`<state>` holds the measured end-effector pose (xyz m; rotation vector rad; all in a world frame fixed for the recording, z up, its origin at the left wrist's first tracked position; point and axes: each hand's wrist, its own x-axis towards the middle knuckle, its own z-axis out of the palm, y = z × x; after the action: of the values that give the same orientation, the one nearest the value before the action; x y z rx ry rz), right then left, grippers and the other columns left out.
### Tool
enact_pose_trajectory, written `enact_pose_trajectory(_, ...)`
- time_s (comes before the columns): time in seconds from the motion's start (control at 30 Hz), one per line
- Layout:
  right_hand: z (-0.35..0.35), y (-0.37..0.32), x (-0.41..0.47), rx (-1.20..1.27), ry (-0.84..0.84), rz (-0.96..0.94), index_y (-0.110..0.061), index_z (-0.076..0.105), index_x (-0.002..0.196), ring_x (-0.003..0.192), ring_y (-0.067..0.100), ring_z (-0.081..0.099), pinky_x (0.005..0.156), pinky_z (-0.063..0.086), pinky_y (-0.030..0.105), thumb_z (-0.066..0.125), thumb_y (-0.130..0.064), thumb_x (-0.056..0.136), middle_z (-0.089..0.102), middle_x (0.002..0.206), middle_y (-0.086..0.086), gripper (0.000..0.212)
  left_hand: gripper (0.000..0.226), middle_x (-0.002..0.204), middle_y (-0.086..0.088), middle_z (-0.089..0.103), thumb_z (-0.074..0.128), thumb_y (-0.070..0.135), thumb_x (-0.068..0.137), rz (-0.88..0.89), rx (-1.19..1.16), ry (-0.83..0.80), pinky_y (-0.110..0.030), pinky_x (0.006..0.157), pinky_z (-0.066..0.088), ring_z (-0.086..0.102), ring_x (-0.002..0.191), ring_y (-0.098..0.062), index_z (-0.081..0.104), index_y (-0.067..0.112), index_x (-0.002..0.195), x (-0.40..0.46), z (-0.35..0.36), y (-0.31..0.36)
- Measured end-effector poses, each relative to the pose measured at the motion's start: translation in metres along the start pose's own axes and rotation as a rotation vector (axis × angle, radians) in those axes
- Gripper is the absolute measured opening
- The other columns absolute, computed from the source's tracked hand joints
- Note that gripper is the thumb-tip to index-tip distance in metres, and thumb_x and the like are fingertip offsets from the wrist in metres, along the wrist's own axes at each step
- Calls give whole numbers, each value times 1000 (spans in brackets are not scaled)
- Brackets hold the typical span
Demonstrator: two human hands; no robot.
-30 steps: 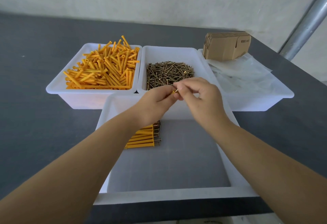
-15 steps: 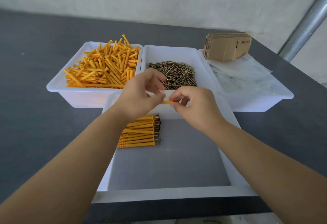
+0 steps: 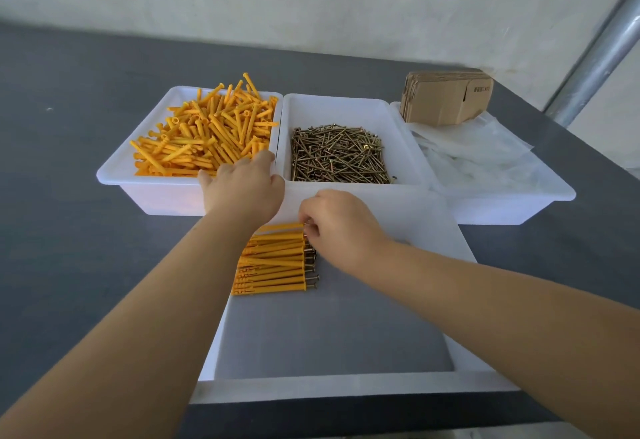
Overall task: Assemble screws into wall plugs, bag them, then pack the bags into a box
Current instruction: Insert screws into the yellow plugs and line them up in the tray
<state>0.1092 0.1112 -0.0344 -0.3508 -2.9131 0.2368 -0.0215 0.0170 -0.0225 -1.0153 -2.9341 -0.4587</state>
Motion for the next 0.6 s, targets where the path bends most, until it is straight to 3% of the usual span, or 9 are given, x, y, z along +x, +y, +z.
enact_pose_trajectory(0.13,-2,-3,2,-5,27,-12,-19,67,108,94,24,62,78,53,39,54,-21,92,69,98,1,21,44,134,-10,56,29,39,100,-9,27,-1,-56,107,23,40,128,-39,39,27,142,-2,-1,1)
enact_pose_trajectory(0.23,-18,4,6,151,251,-7,-19,71,96,78,19,63,69,54,38,58,-19,89,71,85,-4,15,45,129,-14,58,26,42,101,-17,42,-36,-60,111,19,47,125,-40,38,25,141,1,-2,4)
enact_pose_trajectory(0.3,-29,18,18,214,388,89,-19,72,90,73,18,63,66,54,37,59,-16,88,71,80,-5,14,45,125,-14,59,25,42,102,-16,43,-35,-62,113,16,51,121,-39,39,23,140,3,-2,4)
enact_pose_trajectory(0.37,-38,40,33,232,404,254,-20,73,95,87,19,65,77,54,34,57,-15,90,72,91,-4,17,41,111,-13,61,25,40,102,-14,48,-11,-62,113,18,55,111,-37,47,17,129,3,-3,2)
enact_pose_trajectory(0.43,-43,65,46,177,202,418,-18,70,111,107,23,62,89,50,32,58,-15,92,69,113,0,23,32,91,-9,56,29,36,102,-22,-7,44,-61,112,24,55,95,-34,50,13,104,3,-3,2)
enact_pose_trajectory(0.5,-43,80,57,76,-149,539,-11,63,127,121,28,55,99,46,33,58,-19,94,61,132,8,35,24,79,-6,51,35,28,101,-29,-134,140,-57,104,37,51,80,-29,50,11,92,3,-2,0)
enact_pose_trajectory(0.53,-43,82,62,25,-313,567,-9,59,133,126,30,52,103,44,35,56,-23,96,56,138,11,40,22,82,-9,55,38,22,100,-20,-201,204,-50,95,45,49,78,-27,54,8,94,3,-2,-1)
enact_pose_trajectory(0.6,-46,81,69,-48,-471,547,-9,56,137,130,31,49,105,41,36,54,-26,98,53,141,12,43,25,104,-16,63,46,10,96,30,-298,359,-35,78,47,54,85,-26,62,2,113,3,-2,-2)
